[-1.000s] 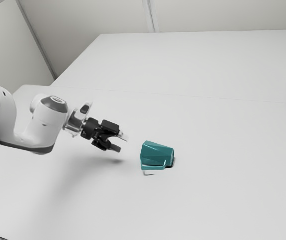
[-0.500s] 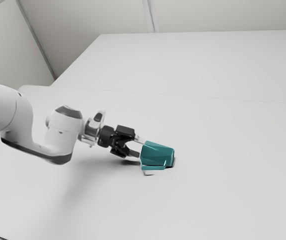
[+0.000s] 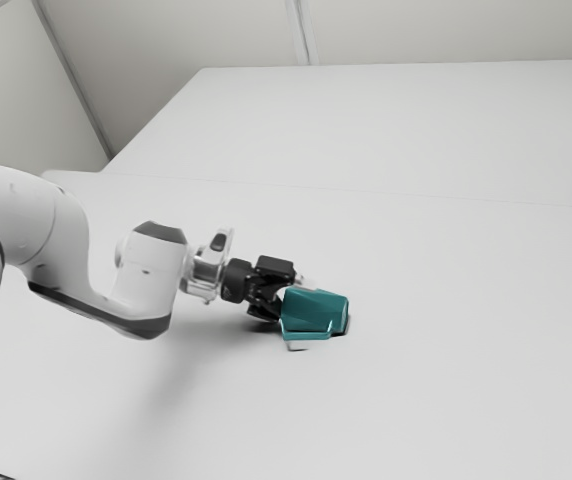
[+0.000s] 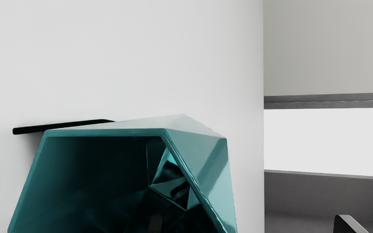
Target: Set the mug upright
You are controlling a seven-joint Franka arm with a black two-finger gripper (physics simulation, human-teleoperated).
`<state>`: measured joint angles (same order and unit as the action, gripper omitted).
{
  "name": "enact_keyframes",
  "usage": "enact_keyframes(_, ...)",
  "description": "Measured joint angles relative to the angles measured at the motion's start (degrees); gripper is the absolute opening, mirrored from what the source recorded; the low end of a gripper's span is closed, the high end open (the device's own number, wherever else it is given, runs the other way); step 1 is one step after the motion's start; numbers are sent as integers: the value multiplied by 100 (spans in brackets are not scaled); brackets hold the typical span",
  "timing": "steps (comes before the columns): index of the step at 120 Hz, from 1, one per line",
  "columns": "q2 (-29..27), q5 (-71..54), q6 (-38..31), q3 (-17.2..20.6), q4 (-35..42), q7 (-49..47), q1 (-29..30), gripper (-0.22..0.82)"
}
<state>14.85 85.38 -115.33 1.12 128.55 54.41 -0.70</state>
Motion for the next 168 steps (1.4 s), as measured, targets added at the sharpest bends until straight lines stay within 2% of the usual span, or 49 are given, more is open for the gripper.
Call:
enact_keyframes(27, -3, 63, -25, 12, 2, -4, 9, 17)
enact_keyframes(46, -18, 72, -30, 18, -13, -32, 3, 0)
enact_keyframes(60, -27, 79, -53, 19, -41, -57, -43, -9)
enact_keyframes(83, -88, 79, -123, 33, -144, -110, -109, -15)
enact_keyframes(140, -461, -191, -459, 182, -328, -274, -142, -16)
enact_keyframes(152, -725, -1343, -513, 155, -611, -496, -28, -16)
enact_keyframes(168, -800, -3957, -410, 95, -1281, -1011, 107, -16)
